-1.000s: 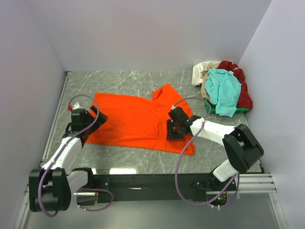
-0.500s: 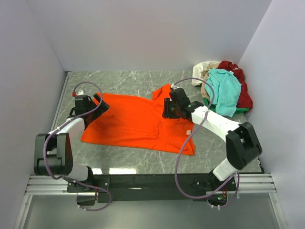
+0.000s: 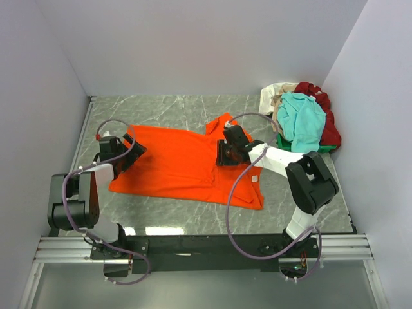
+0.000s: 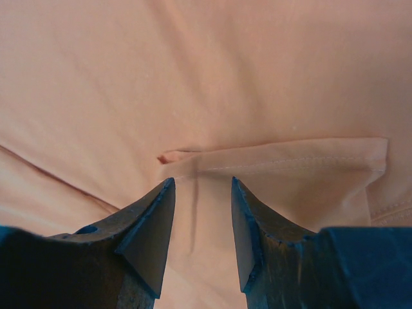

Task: Fold and stack the t-shirts
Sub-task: Fold the tshirt

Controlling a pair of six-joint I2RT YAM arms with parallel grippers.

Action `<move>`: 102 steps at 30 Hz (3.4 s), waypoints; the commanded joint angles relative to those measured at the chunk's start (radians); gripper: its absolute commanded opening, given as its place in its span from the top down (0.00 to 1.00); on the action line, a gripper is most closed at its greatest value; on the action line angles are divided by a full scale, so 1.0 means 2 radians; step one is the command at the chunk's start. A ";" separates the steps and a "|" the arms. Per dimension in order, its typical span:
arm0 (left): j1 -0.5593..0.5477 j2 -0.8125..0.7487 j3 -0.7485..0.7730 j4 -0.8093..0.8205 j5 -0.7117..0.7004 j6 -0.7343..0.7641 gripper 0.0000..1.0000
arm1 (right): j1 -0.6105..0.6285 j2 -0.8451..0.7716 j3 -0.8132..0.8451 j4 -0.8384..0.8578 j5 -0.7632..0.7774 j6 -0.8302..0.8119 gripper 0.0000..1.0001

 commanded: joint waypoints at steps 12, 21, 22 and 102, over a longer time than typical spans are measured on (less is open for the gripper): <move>0.036 -0.043 -0.108 0.033 0.025 -0.050 0.00 | -0.003 -0.004 -0.091 0.033 -0.028 0.029 0.54; 0.036 -0.117 -0.132 -0.009 0.006 -0.048 0.00 | 0.004 -0.052 -0.133 0.026 -0.025 0.038 0.54; 0.037 -0.124 -0.133 -0.014 0.004 -0.048 0.00 | 0.004 -0.056 -0.136 0.026 -0.025 0.040 0.54; 0.036 0.035 0.163 -0.079 -0.073 0.111 0.01 | -0.133 0.337 0.496 -0.122 -0.008 -0.109 1.00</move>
